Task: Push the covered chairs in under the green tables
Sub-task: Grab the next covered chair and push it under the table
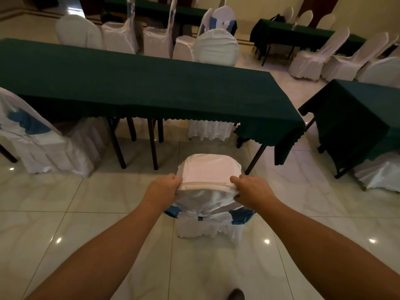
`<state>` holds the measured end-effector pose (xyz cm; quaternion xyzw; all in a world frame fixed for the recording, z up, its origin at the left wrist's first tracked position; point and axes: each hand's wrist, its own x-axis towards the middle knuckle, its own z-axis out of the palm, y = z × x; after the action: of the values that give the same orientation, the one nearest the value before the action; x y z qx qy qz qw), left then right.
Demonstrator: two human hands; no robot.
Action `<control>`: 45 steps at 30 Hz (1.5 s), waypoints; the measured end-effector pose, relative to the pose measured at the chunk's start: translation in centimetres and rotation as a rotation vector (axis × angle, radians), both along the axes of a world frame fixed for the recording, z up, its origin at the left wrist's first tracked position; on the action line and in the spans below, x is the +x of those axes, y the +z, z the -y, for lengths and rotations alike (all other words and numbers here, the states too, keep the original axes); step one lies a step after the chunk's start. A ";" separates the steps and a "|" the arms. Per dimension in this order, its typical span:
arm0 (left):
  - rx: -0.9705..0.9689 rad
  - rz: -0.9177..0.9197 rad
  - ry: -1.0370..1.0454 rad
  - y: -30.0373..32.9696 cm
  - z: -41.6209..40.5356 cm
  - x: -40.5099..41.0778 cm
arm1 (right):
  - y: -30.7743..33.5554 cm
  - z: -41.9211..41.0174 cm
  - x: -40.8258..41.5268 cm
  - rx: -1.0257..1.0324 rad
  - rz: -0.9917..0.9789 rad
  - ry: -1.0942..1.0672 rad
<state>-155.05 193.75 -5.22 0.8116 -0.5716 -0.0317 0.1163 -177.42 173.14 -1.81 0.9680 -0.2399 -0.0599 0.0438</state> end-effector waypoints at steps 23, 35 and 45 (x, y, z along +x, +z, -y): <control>0.102 0.146 0.055 2.1 29.7 8.4 | -0.8 31.2 9.8 0.078 0.024 0.062; 0.076 0.174 -0.027 1.8 39.0 17.8 | -1.0 39.8 18.4 0.065 -0.048 -0.023; 0.086 0.187 -0.057 2.4 43.8 25.6 | -0.6 44.5 25.7 0.024 -0.059 -0.006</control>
<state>-129.41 149.97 -2.82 0.7988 -0.6008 0.0165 0.0264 -151.73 128.63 -2.46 0.9655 -0.2406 -0.0915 0.0392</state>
